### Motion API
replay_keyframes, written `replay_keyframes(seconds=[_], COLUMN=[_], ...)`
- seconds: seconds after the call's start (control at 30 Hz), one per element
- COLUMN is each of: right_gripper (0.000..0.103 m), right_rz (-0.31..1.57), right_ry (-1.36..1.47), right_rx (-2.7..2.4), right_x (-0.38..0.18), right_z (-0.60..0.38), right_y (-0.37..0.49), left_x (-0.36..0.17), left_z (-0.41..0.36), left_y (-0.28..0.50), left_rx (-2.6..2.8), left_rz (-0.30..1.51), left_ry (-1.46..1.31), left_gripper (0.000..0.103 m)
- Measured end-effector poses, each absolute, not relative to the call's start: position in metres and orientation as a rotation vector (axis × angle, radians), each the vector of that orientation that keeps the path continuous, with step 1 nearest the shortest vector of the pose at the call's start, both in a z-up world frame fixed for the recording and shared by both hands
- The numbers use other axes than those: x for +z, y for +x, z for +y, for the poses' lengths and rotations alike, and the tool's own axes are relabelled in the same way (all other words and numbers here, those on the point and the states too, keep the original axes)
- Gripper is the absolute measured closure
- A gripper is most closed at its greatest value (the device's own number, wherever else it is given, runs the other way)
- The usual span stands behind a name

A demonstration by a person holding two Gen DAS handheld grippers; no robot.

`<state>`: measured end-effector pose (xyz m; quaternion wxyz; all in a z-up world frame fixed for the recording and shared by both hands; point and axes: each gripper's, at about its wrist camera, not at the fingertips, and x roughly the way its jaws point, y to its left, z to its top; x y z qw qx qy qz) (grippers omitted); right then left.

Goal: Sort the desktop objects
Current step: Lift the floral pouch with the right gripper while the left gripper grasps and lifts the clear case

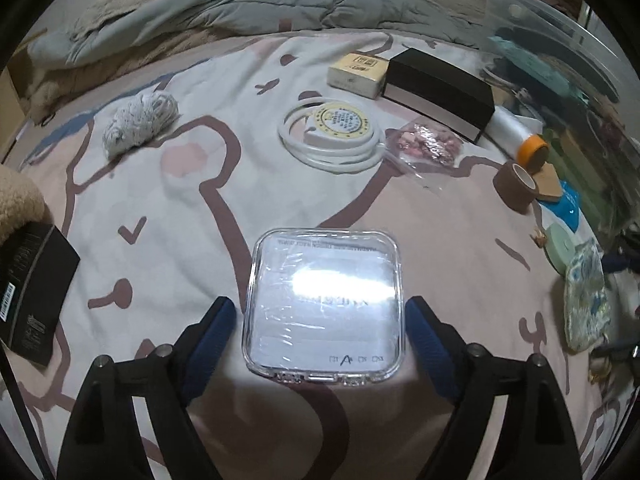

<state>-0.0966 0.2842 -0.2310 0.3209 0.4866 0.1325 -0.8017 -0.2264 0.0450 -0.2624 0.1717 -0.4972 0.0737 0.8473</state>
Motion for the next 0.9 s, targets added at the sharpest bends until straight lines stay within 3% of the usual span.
replay_keyframes(seconds=[0.17, 0.5, 0.73, 0.9], right_gripper=[0.017, 0.017, 0.029, 0.030], right_rz=[0.371, 0.400, 0.378, 0.347], right_ry=[1.283, 1.303, 1.302, 1.255], right_rx=[-2.089, -2.089, -2.069, -1.934], right_x=[-0.235, -0.235, -0.232, -0.222], right_z=[0.276, 0.268, 0.271, 0.267], right_y=[-0.097, -0.102, -0.102, -0.087], left_x=[-0.264, -0.272, -0.277, -0.279], left_z=[0.046, 0.043, 0.044, 0.045], left_y=[-0.227, -0.226, -0.226, -0.227], left_rx=[2.409, 2.425, 2.415, 2.405], left_rz=[0.213, 0.190, 0.189, 0.177], left_ry=[-1.416, -1.421, -1.426, -1.430], left_gripper=[0.016, 0.011, 0.006, 0.002])
